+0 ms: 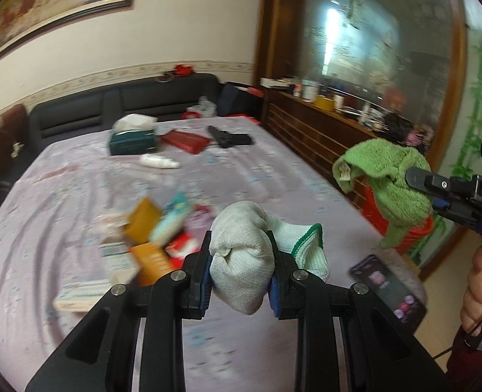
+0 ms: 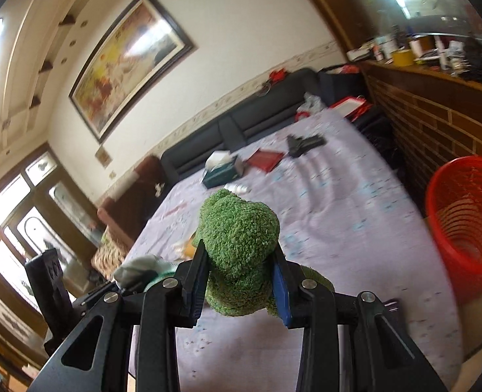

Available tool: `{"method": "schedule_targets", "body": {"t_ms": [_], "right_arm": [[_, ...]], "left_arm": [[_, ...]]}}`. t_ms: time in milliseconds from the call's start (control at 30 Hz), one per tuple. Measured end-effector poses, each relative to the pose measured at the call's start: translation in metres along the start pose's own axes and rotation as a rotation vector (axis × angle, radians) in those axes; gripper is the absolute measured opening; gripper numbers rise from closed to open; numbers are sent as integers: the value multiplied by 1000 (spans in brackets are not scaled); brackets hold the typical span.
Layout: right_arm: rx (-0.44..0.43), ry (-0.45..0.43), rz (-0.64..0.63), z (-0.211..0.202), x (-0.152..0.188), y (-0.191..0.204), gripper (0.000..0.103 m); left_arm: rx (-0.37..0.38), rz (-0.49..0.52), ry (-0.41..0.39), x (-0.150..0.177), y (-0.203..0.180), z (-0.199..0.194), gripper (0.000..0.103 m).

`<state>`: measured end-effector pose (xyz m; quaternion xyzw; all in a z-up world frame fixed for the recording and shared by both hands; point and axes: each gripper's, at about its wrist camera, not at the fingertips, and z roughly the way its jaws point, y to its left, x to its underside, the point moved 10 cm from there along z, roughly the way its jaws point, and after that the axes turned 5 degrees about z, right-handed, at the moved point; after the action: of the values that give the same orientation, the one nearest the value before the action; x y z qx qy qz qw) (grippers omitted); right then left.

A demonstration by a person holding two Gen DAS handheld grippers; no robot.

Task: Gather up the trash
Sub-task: 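Carry sock and towel to the red wastebasket and open both tools, then move both tools back over the cluttered bed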

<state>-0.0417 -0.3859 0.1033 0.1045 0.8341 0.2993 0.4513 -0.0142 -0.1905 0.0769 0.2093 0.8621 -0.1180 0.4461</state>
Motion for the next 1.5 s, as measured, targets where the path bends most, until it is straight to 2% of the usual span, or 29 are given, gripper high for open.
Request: {"method": "schedule_targets", "body": {"t_ms": [267, 433, 700, 900, 933, 1000, 1033, 1067, 1100, 1267, 1367, 1500], "right_arm": [[95, -143, 76, -63, -49, -72, 38], [154, -190, 128, -89, -70, -122, 38], [219, -207, 236, -101, -90, -196, 38], [242, -194, 291, -96, -98, -236, 38], [243, -191, 300, -94, -98, -241, 40], [255, -176, 312, -89, -97, -251, 43], [266, -169, 317, -87, -97, -255, 50], [275, -171, 324, -86, -97, -259, 59], [284, -181, 324, -87, -98, -261, 61], [302, -207, 297, -96, -101, -254, 61], [325, -216, 247, -102, -98, -235, 62], [325, -205, 168, -100, -83, -193, 68]], "left_arm": [[115, 97, 15, -32, -98, 38, 26], [194, 155, 32, -49, -167, 70, 26], [257, 224, 92, -65, -247, 134, 27], [289, 254, 139, -65, -287, 175, 27], [292, 257, 147, -65, -291, 181, 31], [296, 252, 159, -64, -295, 189, 47], [296, 245, 157, -63, -294, 190, 57], [297, 238, 150, -64, -292, 189, 59], [298, 238, 150, -64, -292, 189, 59], [303, 222, 140, -62, -277, 172, 60], [299, 195, 127, -59, -261, 155, 63], [274, 184, 101, -51, -233, 129, 64]]}}
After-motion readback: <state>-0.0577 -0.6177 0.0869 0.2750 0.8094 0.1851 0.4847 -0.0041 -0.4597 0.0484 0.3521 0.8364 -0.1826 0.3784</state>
